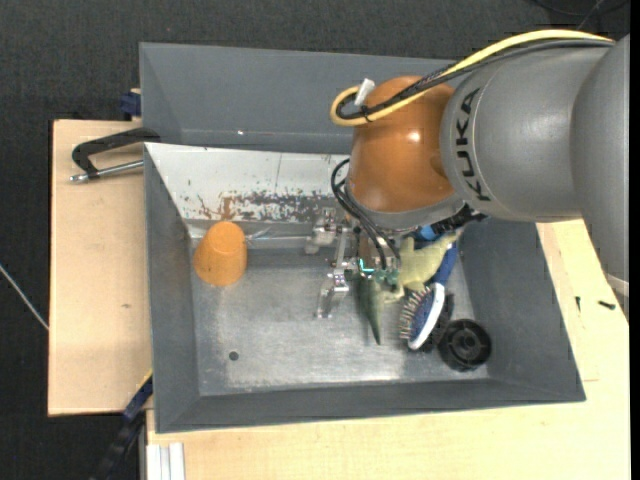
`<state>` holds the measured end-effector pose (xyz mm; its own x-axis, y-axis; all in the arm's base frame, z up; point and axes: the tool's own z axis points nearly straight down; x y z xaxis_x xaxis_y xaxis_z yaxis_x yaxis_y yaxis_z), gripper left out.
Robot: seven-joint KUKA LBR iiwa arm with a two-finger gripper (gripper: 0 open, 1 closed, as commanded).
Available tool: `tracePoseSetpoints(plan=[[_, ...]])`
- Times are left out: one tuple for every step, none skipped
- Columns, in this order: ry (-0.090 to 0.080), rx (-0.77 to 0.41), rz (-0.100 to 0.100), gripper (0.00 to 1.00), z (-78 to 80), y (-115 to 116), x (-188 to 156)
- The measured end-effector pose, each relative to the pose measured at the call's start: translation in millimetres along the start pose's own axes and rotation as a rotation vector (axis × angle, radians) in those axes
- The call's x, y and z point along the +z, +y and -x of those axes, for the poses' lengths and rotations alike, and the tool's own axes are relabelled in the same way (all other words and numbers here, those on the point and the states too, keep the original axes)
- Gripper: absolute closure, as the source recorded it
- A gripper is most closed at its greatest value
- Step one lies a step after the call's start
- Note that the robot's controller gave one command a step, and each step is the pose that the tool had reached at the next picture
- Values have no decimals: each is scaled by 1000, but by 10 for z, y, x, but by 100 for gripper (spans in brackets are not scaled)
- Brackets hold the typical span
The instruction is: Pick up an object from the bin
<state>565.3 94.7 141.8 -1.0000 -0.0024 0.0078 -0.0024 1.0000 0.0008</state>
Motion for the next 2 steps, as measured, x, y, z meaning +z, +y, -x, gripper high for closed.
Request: tracePoseSetpoints(plan=[[-13,-381,1,0,238,-763,686],[-16,-398,1,0,354,-1491,385]])
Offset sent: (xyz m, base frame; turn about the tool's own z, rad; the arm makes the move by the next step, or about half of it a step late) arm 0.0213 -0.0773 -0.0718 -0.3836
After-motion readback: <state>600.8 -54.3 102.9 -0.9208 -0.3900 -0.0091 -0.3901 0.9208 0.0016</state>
